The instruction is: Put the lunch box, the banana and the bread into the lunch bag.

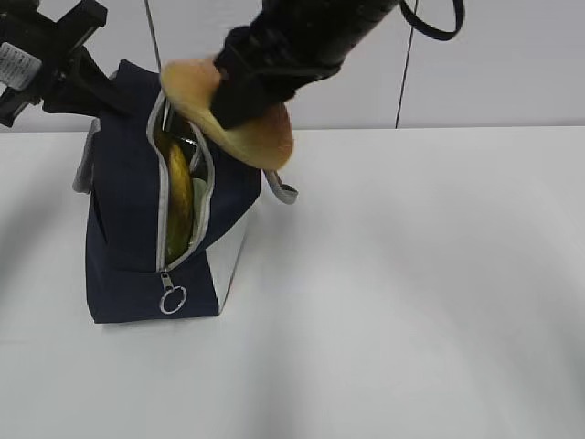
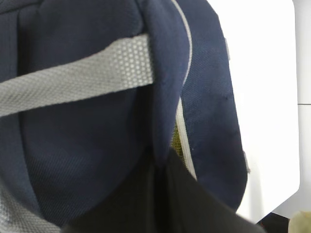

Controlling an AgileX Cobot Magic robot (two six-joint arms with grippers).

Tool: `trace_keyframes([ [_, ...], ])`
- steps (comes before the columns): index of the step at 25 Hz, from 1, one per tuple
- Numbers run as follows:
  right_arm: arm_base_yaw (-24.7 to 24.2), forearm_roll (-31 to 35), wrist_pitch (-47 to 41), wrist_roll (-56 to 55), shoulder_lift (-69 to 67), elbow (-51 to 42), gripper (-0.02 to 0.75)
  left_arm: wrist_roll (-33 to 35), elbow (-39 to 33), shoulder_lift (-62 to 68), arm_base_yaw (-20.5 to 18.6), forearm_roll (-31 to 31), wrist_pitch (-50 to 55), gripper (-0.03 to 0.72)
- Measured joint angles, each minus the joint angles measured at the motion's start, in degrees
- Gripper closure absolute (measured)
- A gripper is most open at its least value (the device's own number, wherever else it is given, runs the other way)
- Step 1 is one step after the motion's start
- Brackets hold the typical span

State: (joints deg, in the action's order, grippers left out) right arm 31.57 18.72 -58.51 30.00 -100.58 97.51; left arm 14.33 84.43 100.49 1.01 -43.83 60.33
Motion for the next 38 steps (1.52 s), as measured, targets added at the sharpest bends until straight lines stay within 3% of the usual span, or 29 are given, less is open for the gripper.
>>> trace_keyframes([
  [9, 0.0, 12.4, 16.8, -0.4, -9.0, 0.1, 0.384, 0.0, 0.0, 0.0, 0.0, -0.3, 0.0, 0.691],
  [16, 0.0, 13.9, 18.9, -0.5, -16.8, 0.1, 0.372, 0.0, 0.0, 0.0, 0.0, -0.3, 0.0, 0.691],
  [22, 0.0, 14.6, 19.0, 2.0, -19.0, 0.7, 0.132, 0.0, 0.0, 0.0, 0.0, -0.7, 0.0, 0.691],
  [24, 0.0, 14.5, 18.2, 2.7, -19.0, 1.8, 0.097, 0.0, 0.0, 0.0, 0.0, -0.7, 0.0, 0.691],
  [32, 0.0, 7.5, 11.9, 3.2, -19.0, 9.1, 0.08, 0.0, 0.0, 0.0, 0.0, -0.6, 0.5, 0.691],
  [38, 0.0, -5.2, -0.1, -6.3, -19.0, 16.6, 0.104, 0.0, 0.0, 0.0, 0.0, -0.6, 0.9, 0.691],
])
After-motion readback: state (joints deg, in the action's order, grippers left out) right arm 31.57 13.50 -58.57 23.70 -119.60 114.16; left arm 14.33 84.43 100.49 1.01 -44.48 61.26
